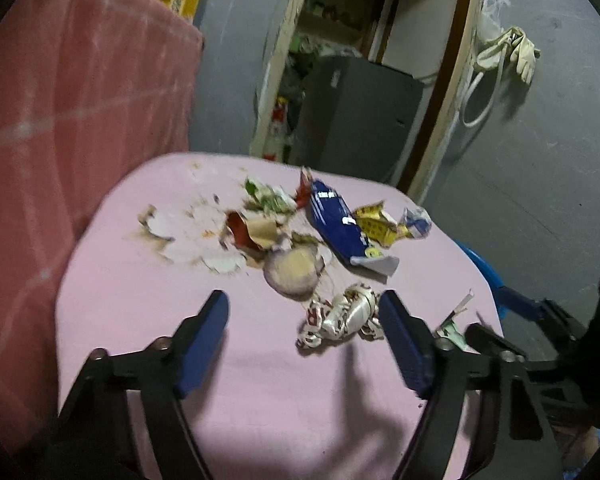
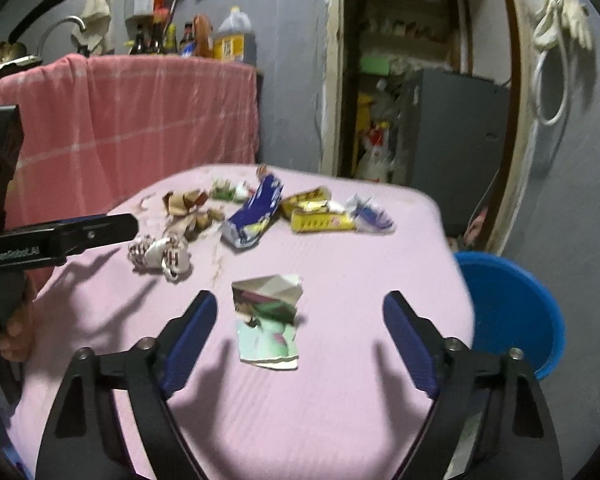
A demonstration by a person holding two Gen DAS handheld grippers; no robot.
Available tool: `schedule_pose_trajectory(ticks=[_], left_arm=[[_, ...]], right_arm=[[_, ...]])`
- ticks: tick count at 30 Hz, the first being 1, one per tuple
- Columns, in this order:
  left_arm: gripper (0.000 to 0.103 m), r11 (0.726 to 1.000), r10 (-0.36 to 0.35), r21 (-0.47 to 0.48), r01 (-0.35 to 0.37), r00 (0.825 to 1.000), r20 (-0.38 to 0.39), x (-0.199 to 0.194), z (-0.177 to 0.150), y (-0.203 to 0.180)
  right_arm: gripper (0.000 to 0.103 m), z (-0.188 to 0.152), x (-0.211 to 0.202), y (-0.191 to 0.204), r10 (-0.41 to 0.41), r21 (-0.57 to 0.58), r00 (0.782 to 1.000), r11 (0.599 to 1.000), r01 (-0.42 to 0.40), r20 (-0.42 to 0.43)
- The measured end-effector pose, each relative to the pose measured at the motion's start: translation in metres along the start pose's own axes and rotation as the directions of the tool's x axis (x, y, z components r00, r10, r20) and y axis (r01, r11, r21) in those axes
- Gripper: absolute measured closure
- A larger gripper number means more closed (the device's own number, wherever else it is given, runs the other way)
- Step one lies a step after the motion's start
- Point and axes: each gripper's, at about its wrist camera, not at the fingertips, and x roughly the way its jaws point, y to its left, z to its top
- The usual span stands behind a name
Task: Collect trash
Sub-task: 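Grasp the crumpled white wrapper with the left tool while the right tool grasps the green-white carton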
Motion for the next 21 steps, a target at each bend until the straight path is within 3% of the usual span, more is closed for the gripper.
schedule_pose_trajectory(ticks=[3, 11, 17, 21], left_arm=[[0.047, 0.999, -0.033, -0.017, 0.032, 0.998, -0.045, 0.004, 0.002, 0.004], [0.051, 0.996, -0.082, -0.051, 0.077, 0.99, -0.113, 0.008, 0.004, 0.015], [0.073, 0.994, -0.111, -0.036, 0.107, 0.984, -0.139, 0.015, 0.004, 0.009], [0.08, 0.993, -0.117, -0.033, 0.114, 0.983, -0.14, 0.016, 0.004, 0.007]], right_arm=[[0.022, -0.001, 0.012, -0.001, 0.032, 0.011, 0.998, 0.999, -0.032, -0.05], [0.03, -0.001, 0.035, -0.002, 0.077, 0.012, 0.989, 0.997, -0.076, -0.127], [0.043, -0.002, 0.036, 0.003, 0.077, -0.017, 0.99, 0.997, -0.08, -0.121], [0.056, -0.002, 0.035, 0.005, 0.081, -0.029, 0.99, 0.996, -0.085, -0.116]])
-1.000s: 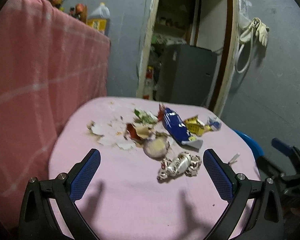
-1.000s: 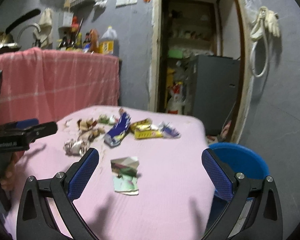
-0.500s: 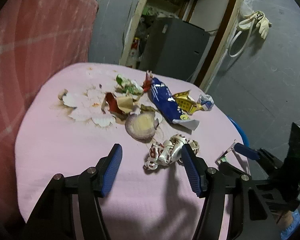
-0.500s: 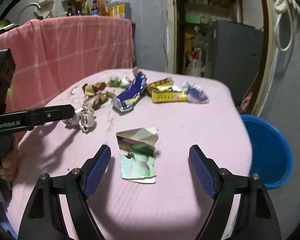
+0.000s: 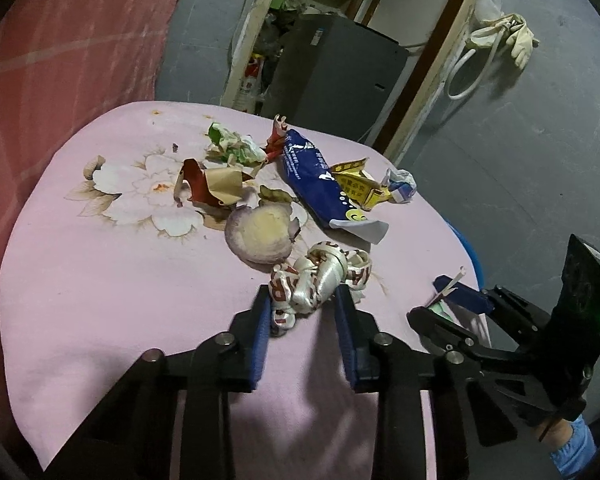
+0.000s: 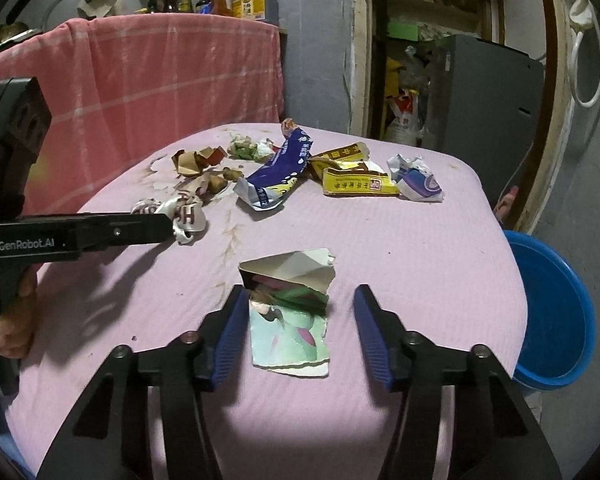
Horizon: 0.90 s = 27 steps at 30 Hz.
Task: Collect trash
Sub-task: 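Grasp the crumpled white wrapper with the left tool while the right tool grasps the green-white carton, then carry both items over the blue basin and open both tools to drop them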
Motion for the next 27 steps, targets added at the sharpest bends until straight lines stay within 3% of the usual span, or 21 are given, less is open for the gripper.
schedule_pose_trajectory(ticks=[3, 11, 15, 20, 27], left_arm=[[0.085, 1.0, -0.003, -0.001, 0.003, 1.0, 0.006, -0.001, 0.0, -0.001], [0.088, 0.995, 0.038, 0.092, -0.047, 0.994, 0.103, -0.013, -0.002, -0.024], [0.088, 0.991, 0.042, 0.117, -0.065, 0.982, 0.186, -0.022, -0.005, -0.038], [0.088, 0.991, 0.013, 0.124, -0.051, 0.957, 0.29, -0.029, 0.005, -0.058], [0.088, 0.983, -0.048, 0.18, -0.037, 0.893, 0.447, -0.029, 0.033, -0.102]], right_arm=[[0.067, 0.0, 0.0, 0.001, 0.005, -0.004, 1.0, 1.0, -0.004, 0.004], [0.068, 0.0, -0.006, 0.002, 0.007, -0.002, 0.999, 1.0, -0.007, 0.041], [0.068, 0.001, -0.025, 0.002, -0.018, 0.0, 0.991, 1.0, 0.019, 0.134], [0.068, 0.016, -0.065, -0.008, -0.082, 0.037, 0.946, 0.997, 0.075, 0.314], [0.068, 0.05, -0.11, -0.042, -0.178, 0.099, 0.857, 0.984, 0.148, 0.484]])
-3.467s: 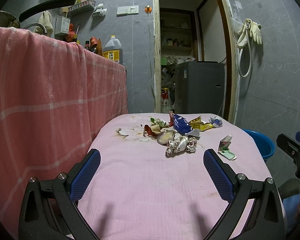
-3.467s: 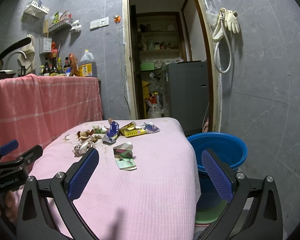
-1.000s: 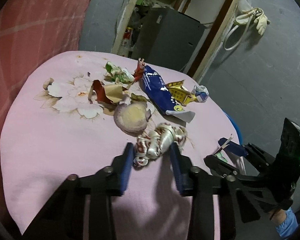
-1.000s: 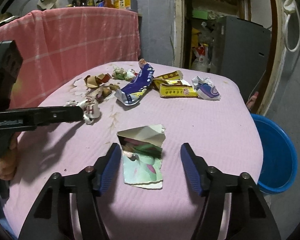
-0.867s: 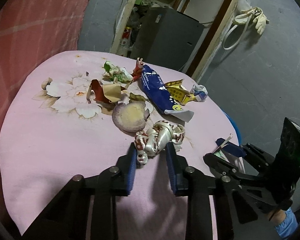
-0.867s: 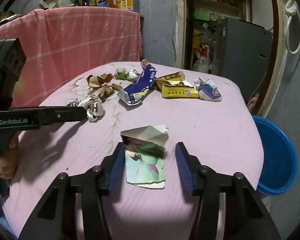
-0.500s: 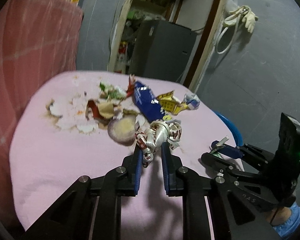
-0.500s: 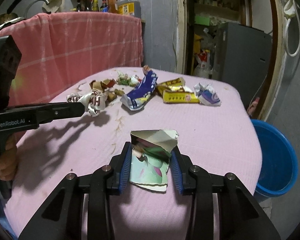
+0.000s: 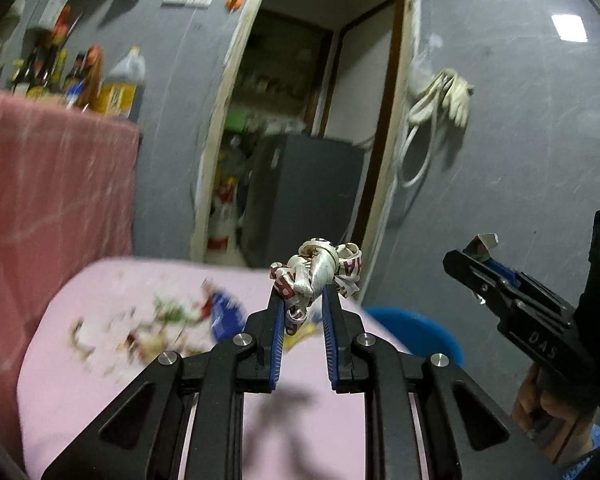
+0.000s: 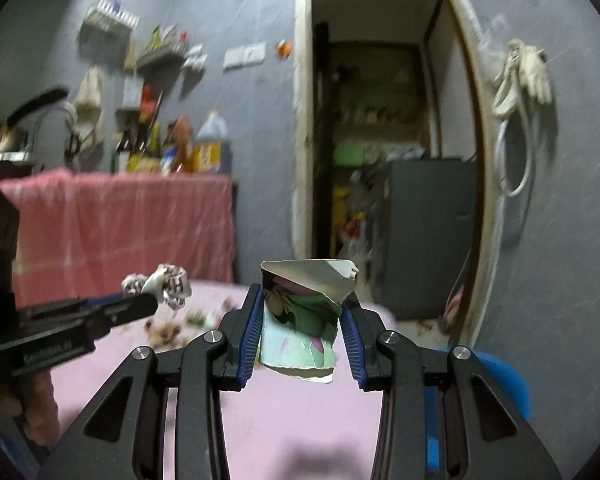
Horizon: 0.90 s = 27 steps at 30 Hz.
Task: Collect trash
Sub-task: 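Carry both items over the blue basin and open both tools to drop them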
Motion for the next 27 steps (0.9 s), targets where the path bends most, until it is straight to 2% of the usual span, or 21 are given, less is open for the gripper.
schedule_pose_trajectory(ticks=[5, 10, 13, 17, 22, 23, 27], left_arm=[[0.088, 0.999, -0.046, 0.018, 0.045, 0.997, 0.057, 0.031, 0.022, -0.025], [0.088, 0.995, -0.096, 0.019, 0.095, 0.994, 0.058, 0.07, 0.032, -0.047], [0.088, 0.992, -0.129, 0.008, 0.129, 0.992, 0.016, 0.104, 0.035, -0.062], [0.088, 0.986, -0.164, -0.005, 0.164, 0.985, -0.06, 0.136, 0.031, -0.076], [0.088, 0.981, -0.192, -0.018, 0.193, 0.956, -0.221, 0.188, 0.018, -0.094], [0.088, 0.979, -0.201, -0.03, 0.2, 0.941, -0.271, 0.203, 0.013, -0.096], [0.088, 0.979, -0.201, -0.055, 0.195, 0.9, -0.386, 0.239, -0.003, -0.101]], right_arm=[[0.068, 0.025, 0.0, -0.036, -0.069, 0.029, 0.995, 0.997, 0.067, 0.074], [0.068, 0.031, 0.007, -0.077, -0.14, 0.075, 0.987, 0.988, 0.134, 0.083], [0.068, 0.024, 0.011, -0.102, -0.191, 0.103, 0.979, 0.977, 0.184, 0.064], [0.068, 0.002, 0.018, -0.135, -0.244, 0.149, 0.97, 0.959, 0.242, -0.004], [0.068, -0.025, 0.028, -0.167, -0.269, 0.195, 0.959, 0.939, 0.282, -0.091], [0.068, -0.031, 0.03, -0.172, -0.272, 0.199, 0.956, 0.937, 0.289, -0.109], [0.067, -0.05, 0.038, -0.189, -0.267, 0.229, 0.949, 0.926, 0.301, -0.169]])
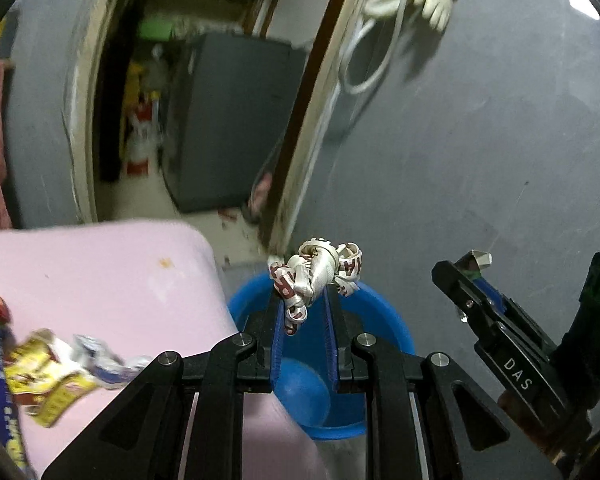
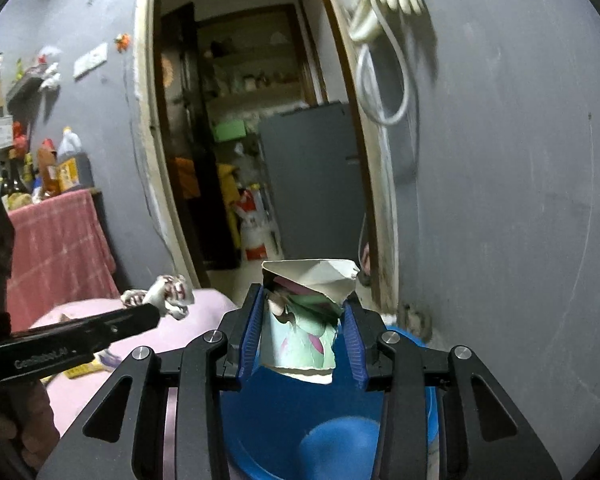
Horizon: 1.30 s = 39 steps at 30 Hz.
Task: Collect trash
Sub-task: 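Carry both items over the blue basin and open both tools to drop them, then move both open tools back over the table toward the remaining trash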
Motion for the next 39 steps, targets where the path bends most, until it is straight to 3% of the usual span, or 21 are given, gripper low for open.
schedule_pose_trajectory(ticks=[7, 10, 15, 20, 24, 27, 32, 33, 35, 39], left_arm=[[0.088, 0.999, 0.019, -0.041, -0.025, 0.99, -0.139, 0.046, -0.007, 0.011], [0.087, 0.998, 0.028, -0.052, -0.036, 0.987, -0.161, 0.055, -0.008, 0.015], [0.076, 0.996, 0.019, -0.082, -0.031, 0.988, -0.152, 0.045, -0.011, 0.016], [0.067, 0.996, 0.038, -0.073, -0.045, 0.995, -0.089, 0.023, -0.005, 0.017], [0.053, 0.995, 0.068, -0.066, -0.068, 0.998, -0.002, -0.007, -0.005, 0.018], [0.04, 0.992, 0.1, -0.08, -0.094, 0.993, 0.066, -0.031, -0.004, 0.021], [0.016, 0.98, 0.172, -0.126, -0.151, 0.97, 0.173, -0.074, -0.002, 0.037], [0.011, 0.977, 0.19, -0.134, -0.166, 0.963, 0.193, -0.082, -0.002, 0.04], [0.005, 0.973, 0.217, -0.132, -0.192, 0.951, 0.22, -0.098, -0.002, 0.044], [0.003, 0.962, 0.269, -0.126, -0.242, 0.917, 0.294, -0.131, -0.007, 0.049]], right_arm=[[0.066, -0.017, 0.025, -0.016, 0.001, 0.04, 0.994, 0.999, 0.003, -0.108], [0.058, -0.021, 0.038, -0.02, 0.003, 0.061, 0.988, 0.998, 0.006, -0.153], [0.052, -0.025, 0.045, -0.024, 0.006, 0.078, 0.984, 0.997, 0.008, -0.175], [0.048, -0.02, 0.036, -0.024, 0.005, 0.083, 0.989, 0.997, 0.007, -0.147], [0.031, -0.009, 0.025, -0.016, 0.0, 0.069, 0.996, 0.998, 0.007, -0.092], [0.024, 0.001, 0.012, -0.01, 0.011, 0.06, 0.999, 0.998, -0.009, -0.034], [0.008, 0.016, -0.013, 0.005, 0.039, 0.045, 0.997, 0.998, -0.043, 0.07], [0.0, 0.018, -0.016, 0.008, 0.043, 0.043, 0.996, 0.998, -0.047, 0.084], [0.0, 0.023, -0.024, 0.016, 0.057, 0.033, 0.991, 0.998, -0.061, 0.123], [0.0, 0.029, -0.038, 0.036, 0.091, -0.002, 0.979, 0.996, -0.092, 0.18]])
